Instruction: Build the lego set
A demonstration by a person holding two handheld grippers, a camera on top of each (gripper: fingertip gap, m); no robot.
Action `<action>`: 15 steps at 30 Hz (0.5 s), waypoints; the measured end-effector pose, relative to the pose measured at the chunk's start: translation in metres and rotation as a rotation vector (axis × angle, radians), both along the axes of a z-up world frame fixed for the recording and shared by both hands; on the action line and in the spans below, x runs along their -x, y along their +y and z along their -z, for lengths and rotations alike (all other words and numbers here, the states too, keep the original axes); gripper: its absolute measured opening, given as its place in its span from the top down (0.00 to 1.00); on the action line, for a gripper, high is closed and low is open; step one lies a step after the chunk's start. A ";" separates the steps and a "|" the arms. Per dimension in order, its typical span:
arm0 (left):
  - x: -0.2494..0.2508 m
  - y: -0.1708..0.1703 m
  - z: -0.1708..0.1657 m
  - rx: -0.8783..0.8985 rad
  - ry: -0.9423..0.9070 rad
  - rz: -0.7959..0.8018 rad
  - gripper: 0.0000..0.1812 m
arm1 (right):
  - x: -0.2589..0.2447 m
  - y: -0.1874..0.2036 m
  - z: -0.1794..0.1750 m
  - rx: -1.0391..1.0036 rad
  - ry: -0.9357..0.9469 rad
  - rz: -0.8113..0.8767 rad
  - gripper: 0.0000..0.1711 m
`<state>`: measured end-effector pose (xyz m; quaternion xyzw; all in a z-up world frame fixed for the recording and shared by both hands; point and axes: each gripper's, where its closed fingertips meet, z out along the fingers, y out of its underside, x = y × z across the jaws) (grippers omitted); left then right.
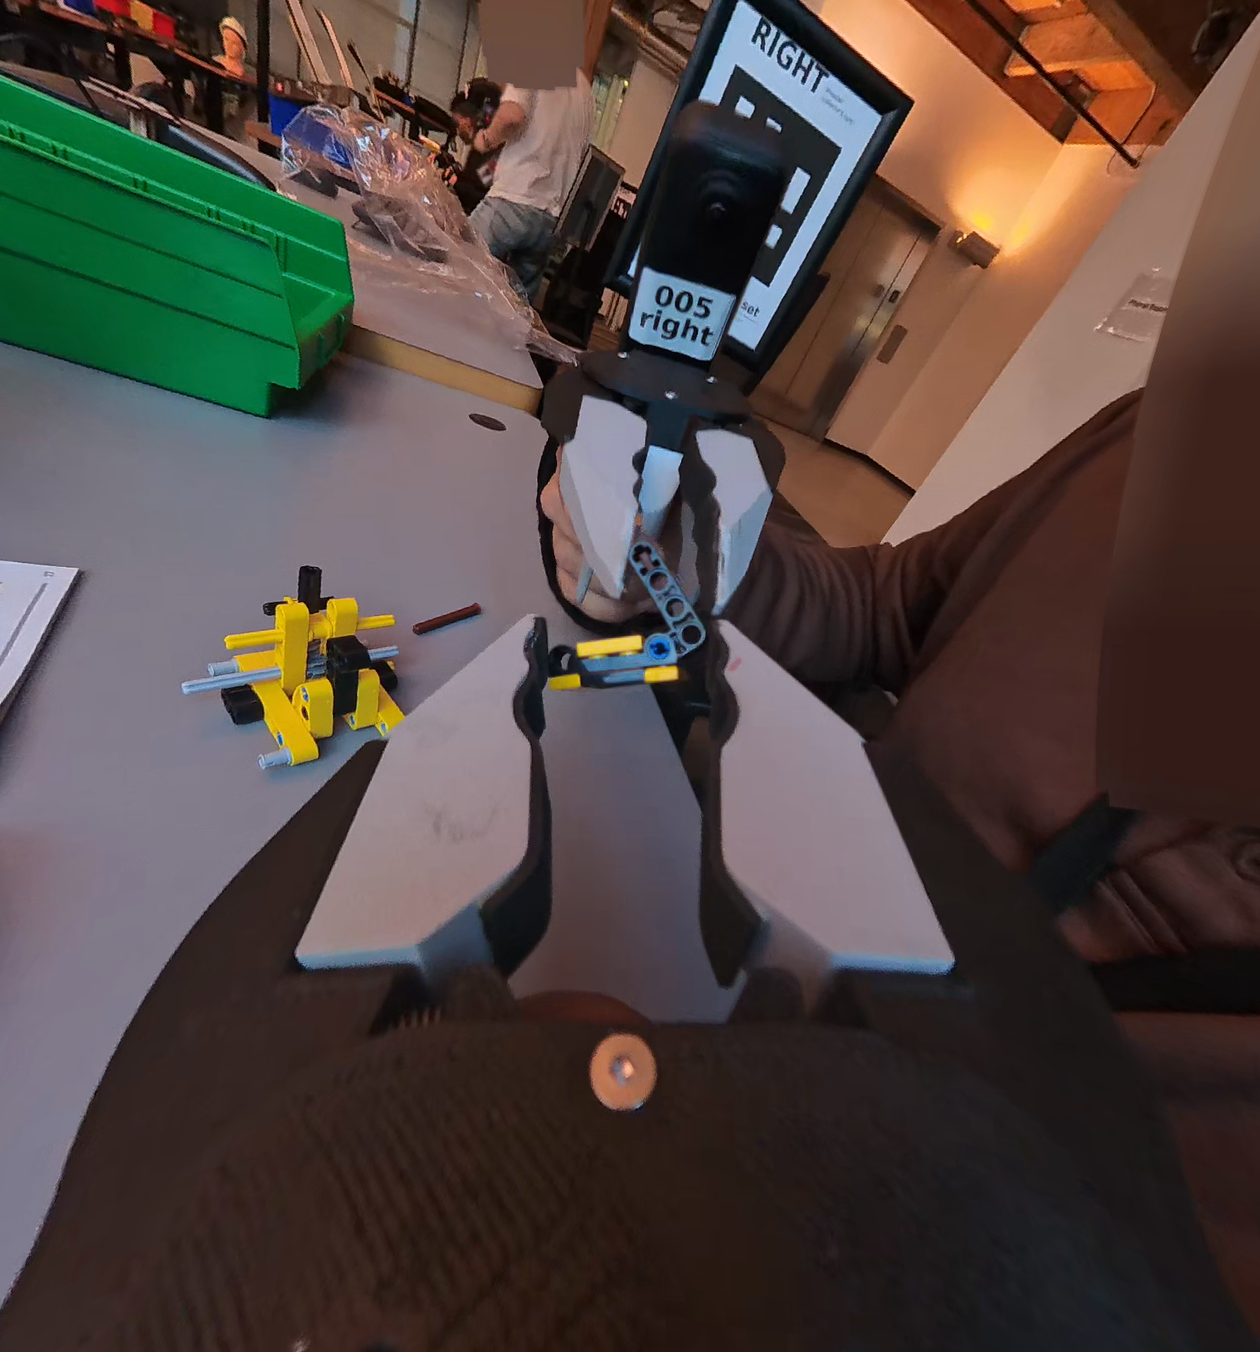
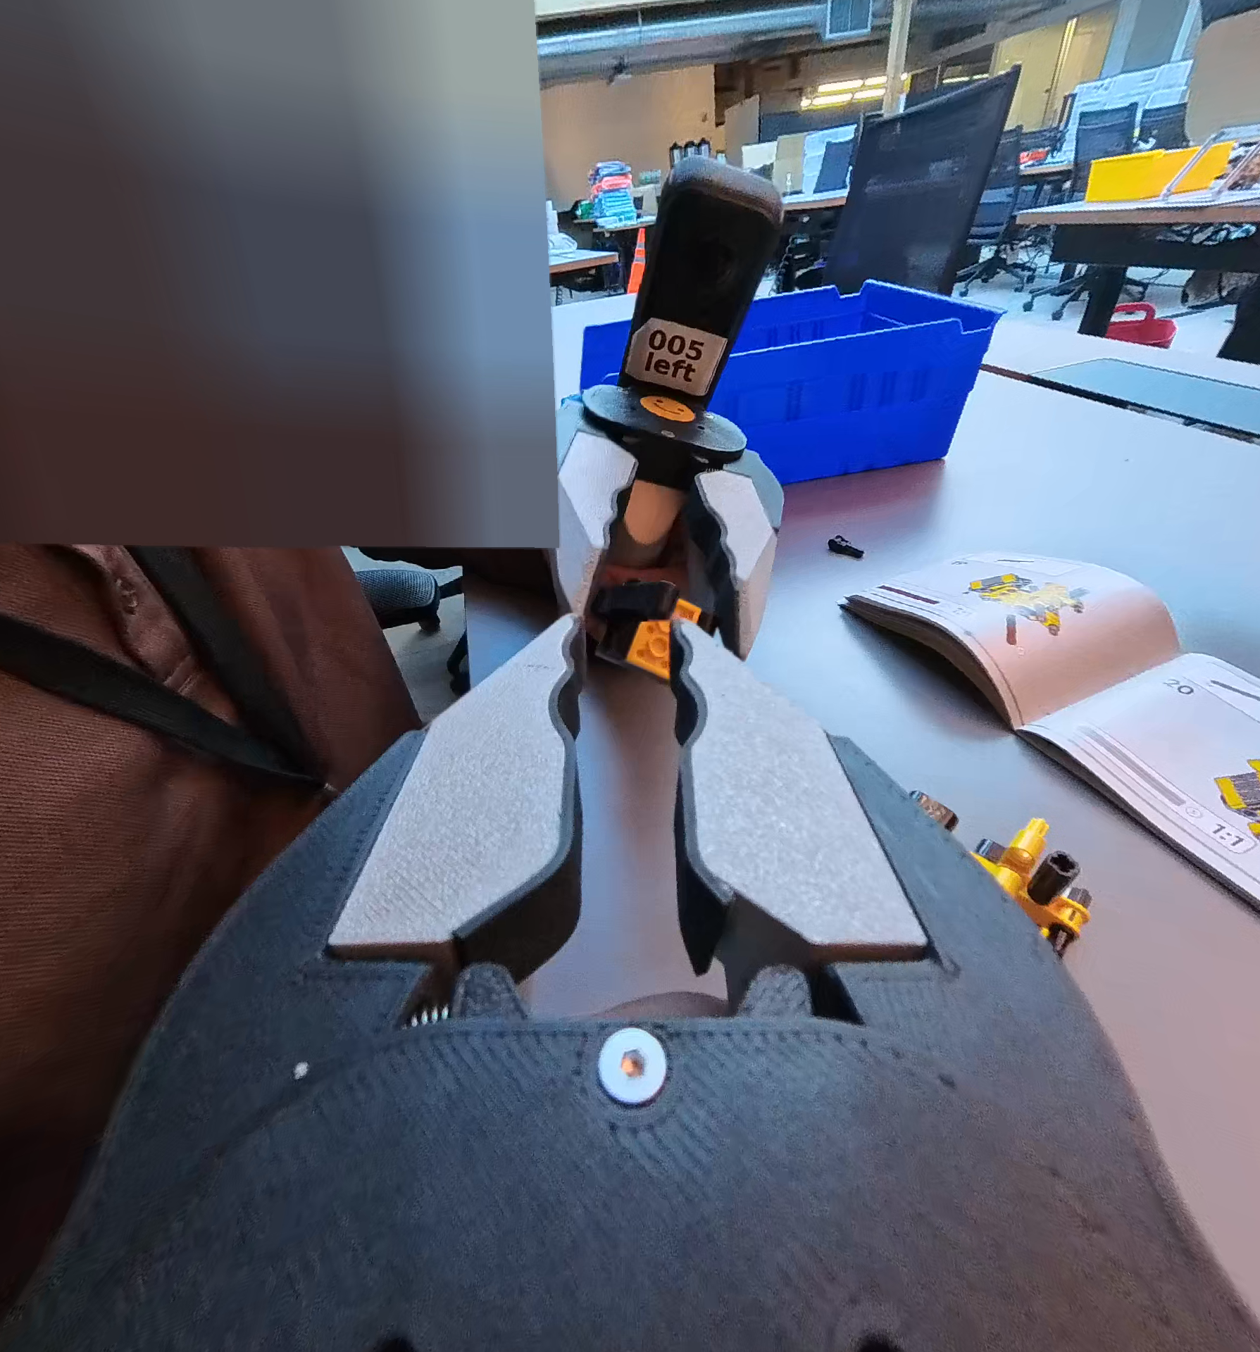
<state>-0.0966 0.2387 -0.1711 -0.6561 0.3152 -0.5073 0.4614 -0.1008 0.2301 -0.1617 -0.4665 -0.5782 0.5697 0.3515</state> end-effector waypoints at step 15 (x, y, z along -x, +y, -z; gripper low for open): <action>0.059 0.045 0.080 -0.826 1.387 -0.165 0.78 | 0.007 0.025 0.052 -0.372 -0.261 0.170 0.87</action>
